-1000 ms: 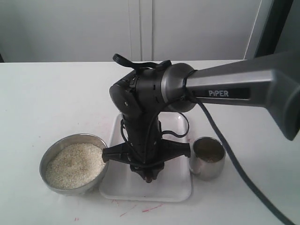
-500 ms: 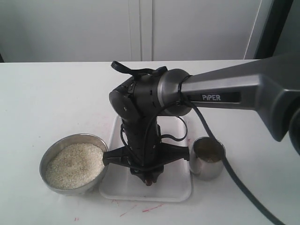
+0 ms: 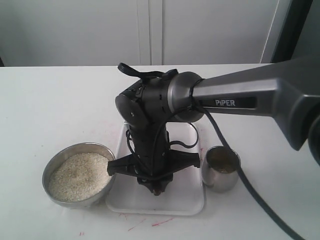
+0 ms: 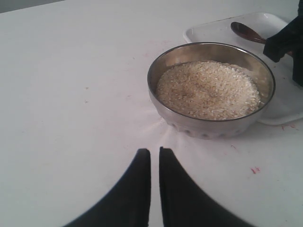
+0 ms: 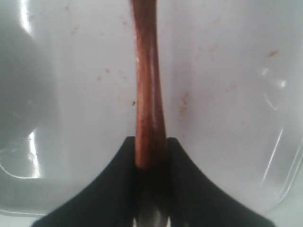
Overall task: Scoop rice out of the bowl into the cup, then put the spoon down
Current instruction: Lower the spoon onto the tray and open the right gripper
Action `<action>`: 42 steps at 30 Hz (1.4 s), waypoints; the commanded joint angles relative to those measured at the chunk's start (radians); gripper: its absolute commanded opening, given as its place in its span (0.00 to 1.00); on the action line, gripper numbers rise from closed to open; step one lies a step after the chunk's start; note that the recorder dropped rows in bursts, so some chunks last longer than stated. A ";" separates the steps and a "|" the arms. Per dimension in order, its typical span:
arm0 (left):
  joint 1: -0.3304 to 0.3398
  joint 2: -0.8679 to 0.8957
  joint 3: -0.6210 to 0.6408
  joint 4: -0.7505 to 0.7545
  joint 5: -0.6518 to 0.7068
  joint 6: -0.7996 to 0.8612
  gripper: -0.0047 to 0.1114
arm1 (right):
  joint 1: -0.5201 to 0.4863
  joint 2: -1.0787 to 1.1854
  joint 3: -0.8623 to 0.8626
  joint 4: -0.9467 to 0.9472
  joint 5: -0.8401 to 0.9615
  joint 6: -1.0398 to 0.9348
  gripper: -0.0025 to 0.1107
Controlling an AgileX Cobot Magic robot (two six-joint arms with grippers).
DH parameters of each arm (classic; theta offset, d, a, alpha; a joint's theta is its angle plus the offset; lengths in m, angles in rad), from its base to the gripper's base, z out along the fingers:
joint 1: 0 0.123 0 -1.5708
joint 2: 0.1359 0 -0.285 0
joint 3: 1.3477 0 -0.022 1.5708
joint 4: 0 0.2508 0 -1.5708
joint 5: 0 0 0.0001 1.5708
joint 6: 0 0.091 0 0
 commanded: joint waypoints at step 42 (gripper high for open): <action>-0.007 0.001 -0.007 -0.011 0.003 -0.002 0.16 | -0.001 -0.394 -0.010 -0.090 0.181 -0.471 0.27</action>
